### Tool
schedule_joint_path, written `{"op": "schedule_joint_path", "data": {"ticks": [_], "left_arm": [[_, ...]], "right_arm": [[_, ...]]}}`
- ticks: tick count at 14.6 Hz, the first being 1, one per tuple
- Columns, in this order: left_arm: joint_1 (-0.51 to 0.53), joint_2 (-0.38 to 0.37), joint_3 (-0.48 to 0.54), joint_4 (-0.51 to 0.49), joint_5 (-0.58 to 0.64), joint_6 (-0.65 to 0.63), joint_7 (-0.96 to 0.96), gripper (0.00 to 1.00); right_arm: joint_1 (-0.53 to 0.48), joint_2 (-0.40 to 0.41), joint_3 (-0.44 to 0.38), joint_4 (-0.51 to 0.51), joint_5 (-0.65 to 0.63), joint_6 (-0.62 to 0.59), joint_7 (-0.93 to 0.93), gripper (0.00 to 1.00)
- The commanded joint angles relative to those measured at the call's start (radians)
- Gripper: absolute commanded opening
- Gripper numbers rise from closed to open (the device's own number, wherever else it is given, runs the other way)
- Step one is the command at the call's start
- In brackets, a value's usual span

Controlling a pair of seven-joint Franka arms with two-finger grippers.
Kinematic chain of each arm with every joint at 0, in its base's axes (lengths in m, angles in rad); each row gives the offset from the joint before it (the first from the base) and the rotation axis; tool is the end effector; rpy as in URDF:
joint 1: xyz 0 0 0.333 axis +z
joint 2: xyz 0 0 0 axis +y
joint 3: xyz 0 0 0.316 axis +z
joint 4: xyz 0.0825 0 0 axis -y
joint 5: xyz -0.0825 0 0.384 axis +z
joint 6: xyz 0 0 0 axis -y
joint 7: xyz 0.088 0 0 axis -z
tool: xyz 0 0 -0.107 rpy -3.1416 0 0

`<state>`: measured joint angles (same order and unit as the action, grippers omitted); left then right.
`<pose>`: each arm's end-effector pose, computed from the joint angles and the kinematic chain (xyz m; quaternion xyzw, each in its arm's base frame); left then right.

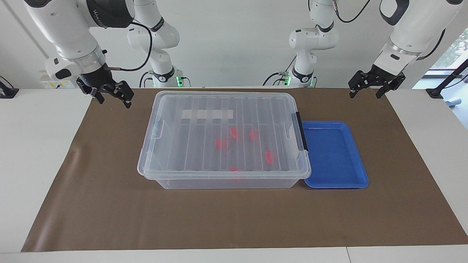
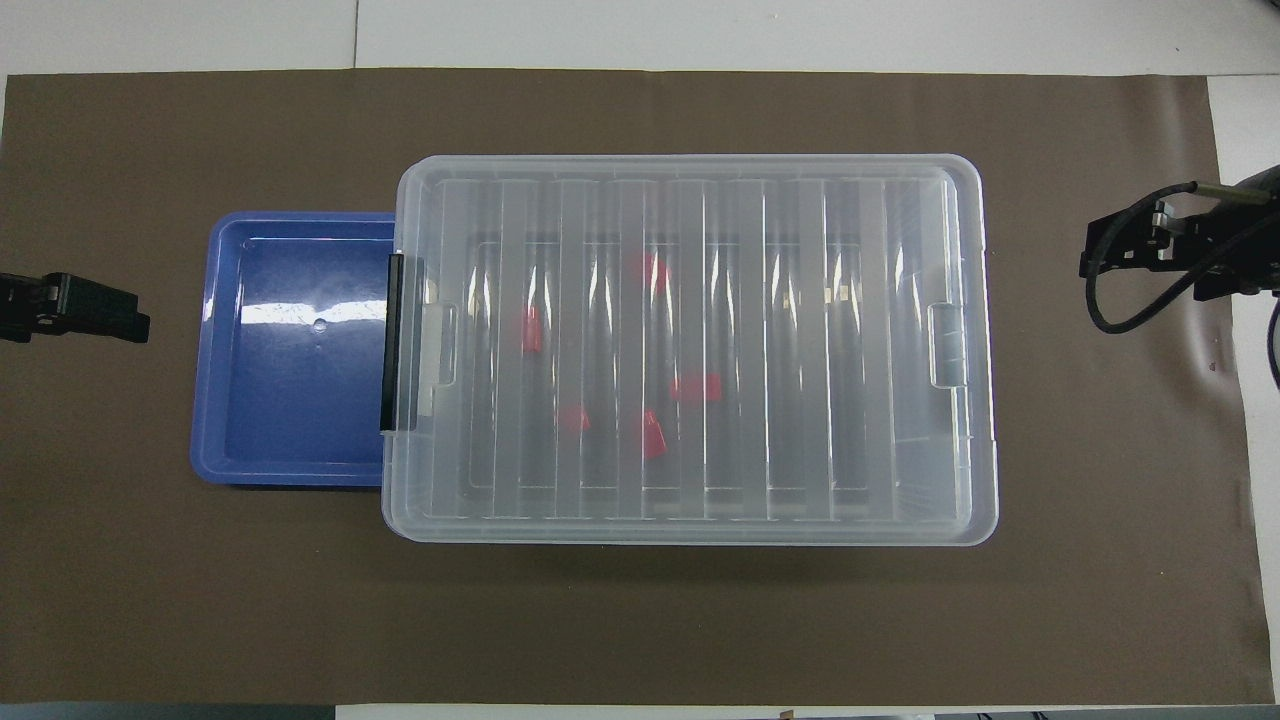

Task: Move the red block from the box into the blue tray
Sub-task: 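Move the right gripper toward the clear box lid edge, then grasp the clear lid edge farthest from the tray with the right gripper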

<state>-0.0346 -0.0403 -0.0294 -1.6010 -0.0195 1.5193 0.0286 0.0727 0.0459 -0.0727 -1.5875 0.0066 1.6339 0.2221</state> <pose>0.5351 -0.0368 0.6279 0.9987 -0.0465 -0.0209 0.0088 0.5733 0.0016 0.5963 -0.9938 0.1110 -0.0001 0.0016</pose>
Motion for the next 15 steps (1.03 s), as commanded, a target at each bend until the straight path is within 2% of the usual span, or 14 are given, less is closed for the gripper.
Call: {"op": "schedule_joint_path", "data": {"ticks": [1, 7, 15], "left_arm": [[-0.005, -0.020, 0.011, -0.014, -0.014, -0.001, 0.008, 1.00], [-0.005, -0.020, 0.011, -0.014, -0.014, -0.001, 0.008, 1.00], [-0.005, -0.020, 0.011, -0.014, -0.014, -0.001, 0.008, 1.00]], "right_arm": [[-0.011, -0.009, 0.030, -0.116, 0.007, 0.104, -0.010, 1.00], [-0.010, -0.003, 0.082, -0.249, 0.009, 0.285, 0.017, 1.00], [-0.011, -0.014, 0.088, -0.362, 0.007, 0.357, 0.014, 1.00]]}}
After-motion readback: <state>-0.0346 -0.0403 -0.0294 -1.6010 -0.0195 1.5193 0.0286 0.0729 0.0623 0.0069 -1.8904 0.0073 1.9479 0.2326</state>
